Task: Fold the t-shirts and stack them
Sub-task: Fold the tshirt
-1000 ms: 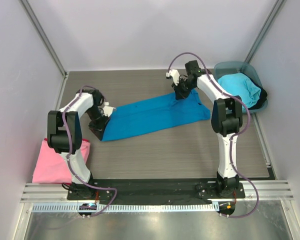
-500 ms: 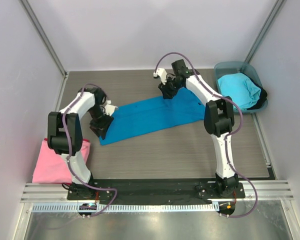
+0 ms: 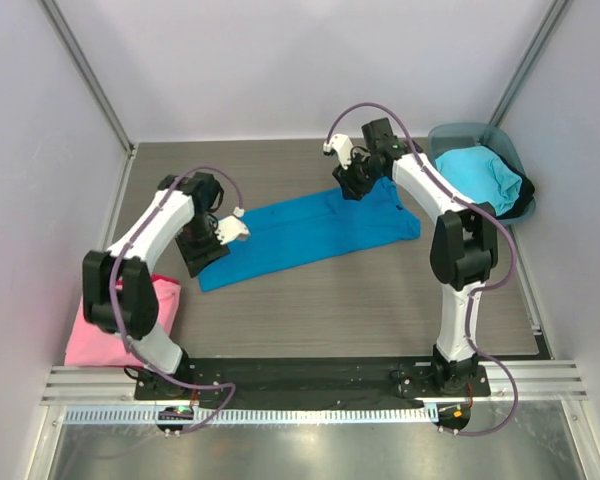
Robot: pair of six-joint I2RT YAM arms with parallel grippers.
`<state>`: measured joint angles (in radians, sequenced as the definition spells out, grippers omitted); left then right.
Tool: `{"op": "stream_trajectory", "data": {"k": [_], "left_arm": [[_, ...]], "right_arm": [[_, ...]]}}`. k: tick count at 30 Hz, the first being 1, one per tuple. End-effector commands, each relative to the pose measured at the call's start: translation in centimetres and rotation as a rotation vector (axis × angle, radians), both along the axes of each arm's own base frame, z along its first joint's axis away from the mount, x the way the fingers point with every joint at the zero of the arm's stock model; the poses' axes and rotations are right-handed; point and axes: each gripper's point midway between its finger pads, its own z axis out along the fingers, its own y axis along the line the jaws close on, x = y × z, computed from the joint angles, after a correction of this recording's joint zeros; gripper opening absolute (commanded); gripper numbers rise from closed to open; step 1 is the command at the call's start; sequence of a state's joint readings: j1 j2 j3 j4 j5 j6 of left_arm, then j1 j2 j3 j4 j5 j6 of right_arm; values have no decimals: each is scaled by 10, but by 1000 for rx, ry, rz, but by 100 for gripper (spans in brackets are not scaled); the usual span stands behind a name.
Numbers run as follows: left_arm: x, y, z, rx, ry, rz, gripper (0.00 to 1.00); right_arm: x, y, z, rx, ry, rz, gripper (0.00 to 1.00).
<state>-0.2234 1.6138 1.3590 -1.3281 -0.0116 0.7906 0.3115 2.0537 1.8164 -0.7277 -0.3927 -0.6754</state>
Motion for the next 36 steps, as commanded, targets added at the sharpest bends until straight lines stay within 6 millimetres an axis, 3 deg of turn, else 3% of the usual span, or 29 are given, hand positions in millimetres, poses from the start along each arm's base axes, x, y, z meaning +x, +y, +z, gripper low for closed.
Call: {"op": "stream_trajectory", "data": {"k": [1, 6, 9, 12, 19, 26, 28, 29, 30, 35, 36], "left_arm": [[3, 10, -22, 63, 79, -50, 49], [26, -4, -55, 40, 73, -9, 49], [31, -16, -69, 29, 92, 10, 49], [29, -24, -78, 23, 106, 22, 49], [-1, -30, -98, 22, 185, 34, 50], [4, -27, -118, 71, 175, 62, 49], [7, -27, -120, 81, 170, 74, 32], [7, -28, -121, 81, 174, 78, 12], [7, -30, -120, 70, 178, 81, 4], [-10, -38, -108, 73, 210, 21, 0], [-16, -47, -101, 48, 222, -13, 0]], "right_arm": [[-3, -3, 28, 14, -54, -45, 42], [-12, -13, 36, -16, -81, -52, 42], [-17, -21, 33, -35, -76, -64, 42], [-19, -27, 31, -43, -70, -73, 42], [-16, -30, 27, -54, -67, -83, 42], [-13, -30, 25, -49, -59, -95, 42], [-14, -32, 23, -58, -59, -99, 42], [-14, -33, 23, -63, -61, -102, 42], [-14, -36, 20, -75, -61, -110, 42], [2, -62, 2, -93, -45, -233, 41], [11, -72, -4, -92, -34, -274, 42]]}}
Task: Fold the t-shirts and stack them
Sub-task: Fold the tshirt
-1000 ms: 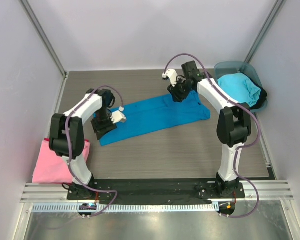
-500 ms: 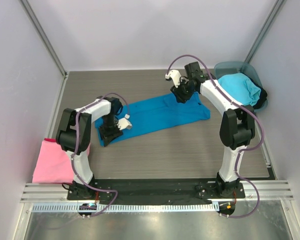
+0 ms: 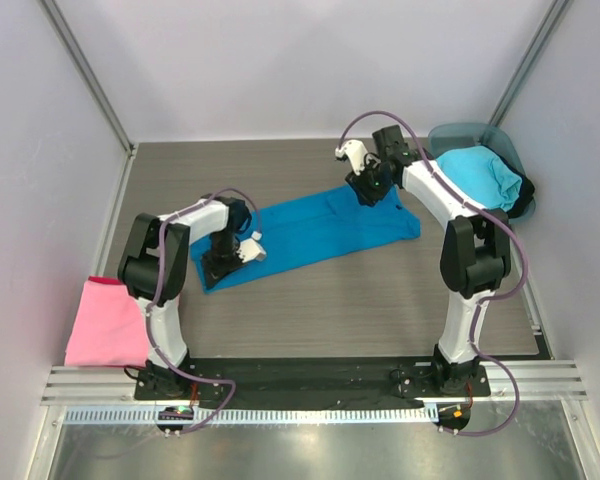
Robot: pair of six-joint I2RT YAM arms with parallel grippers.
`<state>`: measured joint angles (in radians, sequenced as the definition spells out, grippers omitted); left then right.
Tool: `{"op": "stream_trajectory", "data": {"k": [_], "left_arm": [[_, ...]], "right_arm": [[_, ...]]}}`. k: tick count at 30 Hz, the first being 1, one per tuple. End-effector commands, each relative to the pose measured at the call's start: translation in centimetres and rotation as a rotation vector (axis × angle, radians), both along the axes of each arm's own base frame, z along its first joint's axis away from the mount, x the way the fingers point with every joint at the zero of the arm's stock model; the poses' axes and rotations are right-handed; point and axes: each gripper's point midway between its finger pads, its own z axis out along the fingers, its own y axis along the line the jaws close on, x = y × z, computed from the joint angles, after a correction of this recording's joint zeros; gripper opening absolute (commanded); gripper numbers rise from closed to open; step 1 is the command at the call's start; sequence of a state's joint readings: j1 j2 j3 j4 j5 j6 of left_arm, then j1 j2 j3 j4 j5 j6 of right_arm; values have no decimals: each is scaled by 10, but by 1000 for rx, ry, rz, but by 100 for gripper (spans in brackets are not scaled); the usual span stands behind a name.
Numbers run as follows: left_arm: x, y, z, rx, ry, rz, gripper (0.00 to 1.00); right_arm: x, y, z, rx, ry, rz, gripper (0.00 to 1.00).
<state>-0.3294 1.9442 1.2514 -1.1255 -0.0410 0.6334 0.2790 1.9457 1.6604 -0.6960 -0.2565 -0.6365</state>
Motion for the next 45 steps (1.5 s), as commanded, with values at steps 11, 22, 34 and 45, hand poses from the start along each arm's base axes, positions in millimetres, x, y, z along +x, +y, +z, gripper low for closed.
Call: {"op": "stream_trajectory", "data": {"k": [11, 22, 34, 45], "left_arm": [[-74, -38, 50, -77, 203, -220, 0], [-99, -40, 74, -65, 251, -253, 0], [-109, -53, 82, -64, 222, -273, 0], [-130, -120, 65, -145, 267, -394, 1]], "right_arm": [[56, -73, -43, -83, 14, -267, 42], [66, -80, -70, -109, 64, -290, 44], [70, -71, -111, -102, 222, -264, 11], [143, -30, -120, -139, 0, -203, 12]]}}
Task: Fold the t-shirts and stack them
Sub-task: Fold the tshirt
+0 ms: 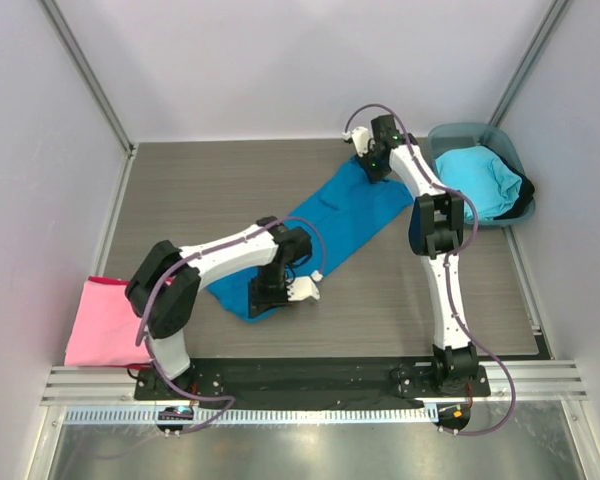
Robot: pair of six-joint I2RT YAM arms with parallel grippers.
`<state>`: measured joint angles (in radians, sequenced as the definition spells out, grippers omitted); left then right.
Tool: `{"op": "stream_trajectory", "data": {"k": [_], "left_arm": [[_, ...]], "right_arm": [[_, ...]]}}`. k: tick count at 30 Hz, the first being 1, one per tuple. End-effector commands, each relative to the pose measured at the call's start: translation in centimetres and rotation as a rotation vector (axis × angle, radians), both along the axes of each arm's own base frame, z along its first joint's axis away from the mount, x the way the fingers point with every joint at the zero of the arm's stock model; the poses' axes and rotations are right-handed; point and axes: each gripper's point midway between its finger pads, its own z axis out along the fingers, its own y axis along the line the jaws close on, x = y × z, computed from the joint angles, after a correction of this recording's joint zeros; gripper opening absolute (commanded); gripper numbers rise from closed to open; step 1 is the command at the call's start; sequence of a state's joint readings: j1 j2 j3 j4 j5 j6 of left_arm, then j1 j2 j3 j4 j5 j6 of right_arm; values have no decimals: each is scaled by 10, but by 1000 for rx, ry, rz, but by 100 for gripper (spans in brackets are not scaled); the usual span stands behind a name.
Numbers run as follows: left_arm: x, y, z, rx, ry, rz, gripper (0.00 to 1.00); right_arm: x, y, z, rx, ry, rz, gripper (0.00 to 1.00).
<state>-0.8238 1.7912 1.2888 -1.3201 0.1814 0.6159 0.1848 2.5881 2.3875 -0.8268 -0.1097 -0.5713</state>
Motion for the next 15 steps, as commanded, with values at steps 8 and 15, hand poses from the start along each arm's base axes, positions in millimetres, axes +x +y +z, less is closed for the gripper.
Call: {"op": "stream_trajectory", "data": {"k": [8, 15], "left_arm": [[-36, -56, -14, -1, 165, -22, 1], [-34, -110, -25, -70, 158, -18, 5]], "right_arm": [[66, 37, -25, -8, -249, 7, 13], [107, 58, 3, 34, -464, 0, 18]]}}
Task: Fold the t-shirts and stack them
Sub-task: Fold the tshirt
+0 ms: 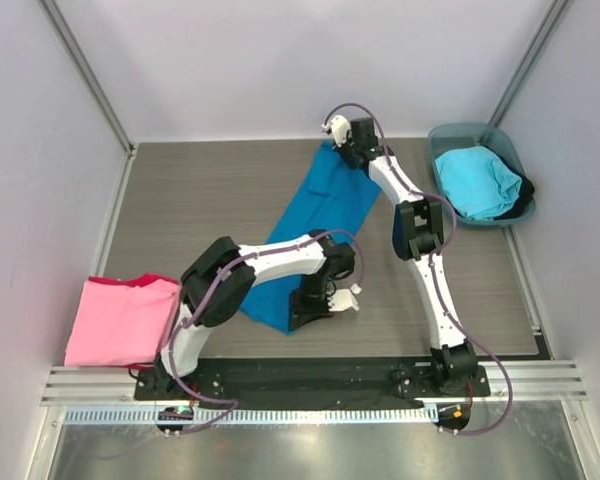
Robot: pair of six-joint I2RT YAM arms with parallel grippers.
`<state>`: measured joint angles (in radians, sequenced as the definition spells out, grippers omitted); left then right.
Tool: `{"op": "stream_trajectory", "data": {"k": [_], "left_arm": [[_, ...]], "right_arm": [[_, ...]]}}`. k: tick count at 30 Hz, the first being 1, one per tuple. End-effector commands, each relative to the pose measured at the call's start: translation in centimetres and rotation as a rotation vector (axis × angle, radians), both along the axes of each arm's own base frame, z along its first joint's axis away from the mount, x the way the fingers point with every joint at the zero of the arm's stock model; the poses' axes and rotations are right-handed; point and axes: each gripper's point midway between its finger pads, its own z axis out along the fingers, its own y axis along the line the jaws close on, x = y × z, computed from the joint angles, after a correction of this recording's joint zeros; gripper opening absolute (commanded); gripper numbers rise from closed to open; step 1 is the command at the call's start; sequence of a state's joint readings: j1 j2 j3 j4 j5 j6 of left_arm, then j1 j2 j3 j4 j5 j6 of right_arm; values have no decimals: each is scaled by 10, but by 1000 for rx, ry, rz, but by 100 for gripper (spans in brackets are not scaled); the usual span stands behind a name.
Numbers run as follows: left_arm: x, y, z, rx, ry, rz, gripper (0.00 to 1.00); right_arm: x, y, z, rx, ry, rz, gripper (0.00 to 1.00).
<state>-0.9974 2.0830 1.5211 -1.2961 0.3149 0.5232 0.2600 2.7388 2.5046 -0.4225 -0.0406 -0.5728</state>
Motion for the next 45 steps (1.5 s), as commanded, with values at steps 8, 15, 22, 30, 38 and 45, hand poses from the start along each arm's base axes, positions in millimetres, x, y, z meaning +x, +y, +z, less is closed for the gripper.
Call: {"op": "stream_trajectory", "data": {"k": [8, 15, 22, 30, 38, 45], "left_arm": [[3, -60, 58, -217, -103, 109, 43], [63, -39, 154, -449, -374, 340, 50], [116, 44, 166, -500, -406, 895, 54], [112, 108, 106, -319, -117, 1268, 51], [108, 139, 42, -123, 87, 1460, 51], [109, 145, 4, -30, 101, 1482, 50]], "right_arm": [[32, -3, 114, 106, -297, -132, 50], [-53, -13, 235, 373, -278, -268, 55], [-210, 23, 199, 678, 204, -238, 55], [-392, 58, 70, 923, 940, -482, 53], [-484, 106, 29, 914, 1195, -466, 55], [-489, 130, 16, 877, 1276, -465, 55]]}}
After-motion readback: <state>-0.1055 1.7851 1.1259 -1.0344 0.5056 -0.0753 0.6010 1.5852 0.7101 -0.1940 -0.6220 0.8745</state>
